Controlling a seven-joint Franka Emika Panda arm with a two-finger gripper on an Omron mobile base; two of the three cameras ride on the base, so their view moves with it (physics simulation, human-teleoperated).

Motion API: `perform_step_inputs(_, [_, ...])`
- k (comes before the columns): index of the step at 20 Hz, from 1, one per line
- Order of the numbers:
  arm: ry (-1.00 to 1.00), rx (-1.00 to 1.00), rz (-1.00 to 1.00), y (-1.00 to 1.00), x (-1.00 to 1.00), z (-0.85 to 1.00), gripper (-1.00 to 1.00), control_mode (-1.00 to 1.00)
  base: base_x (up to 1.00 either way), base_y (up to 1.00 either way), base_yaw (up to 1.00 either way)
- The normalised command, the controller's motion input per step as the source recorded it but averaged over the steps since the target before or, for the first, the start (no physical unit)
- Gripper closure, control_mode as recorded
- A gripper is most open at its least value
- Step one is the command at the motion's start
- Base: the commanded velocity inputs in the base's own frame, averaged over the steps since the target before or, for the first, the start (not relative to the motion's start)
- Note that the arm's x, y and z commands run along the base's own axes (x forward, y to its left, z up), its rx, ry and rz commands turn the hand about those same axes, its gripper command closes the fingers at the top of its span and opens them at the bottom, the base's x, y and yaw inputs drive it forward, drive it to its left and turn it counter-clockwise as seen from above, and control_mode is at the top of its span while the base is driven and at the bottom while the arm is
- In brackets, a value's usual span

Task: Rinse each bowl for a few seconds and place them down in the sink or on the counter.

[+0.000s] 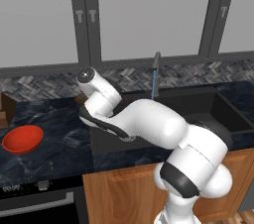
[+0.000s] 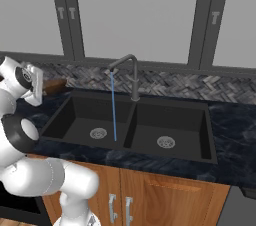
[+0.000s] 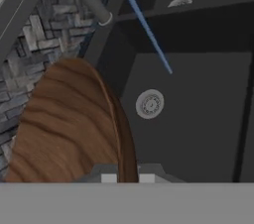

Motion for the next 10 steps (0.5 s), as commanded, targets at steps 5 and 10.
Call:
perform_step_inputs(5, [0.01, 0.04, 0.22, 0.45, 0.09, -0.12, 1.0, -1.0, 0.0, 0.0, 0.0])
perform_step_inputs(10, [0.0, 0.0, 0.23, 0.43, 0.03, -0.24, 1.0, -1.0, 0.0, 0.0, 0.0])
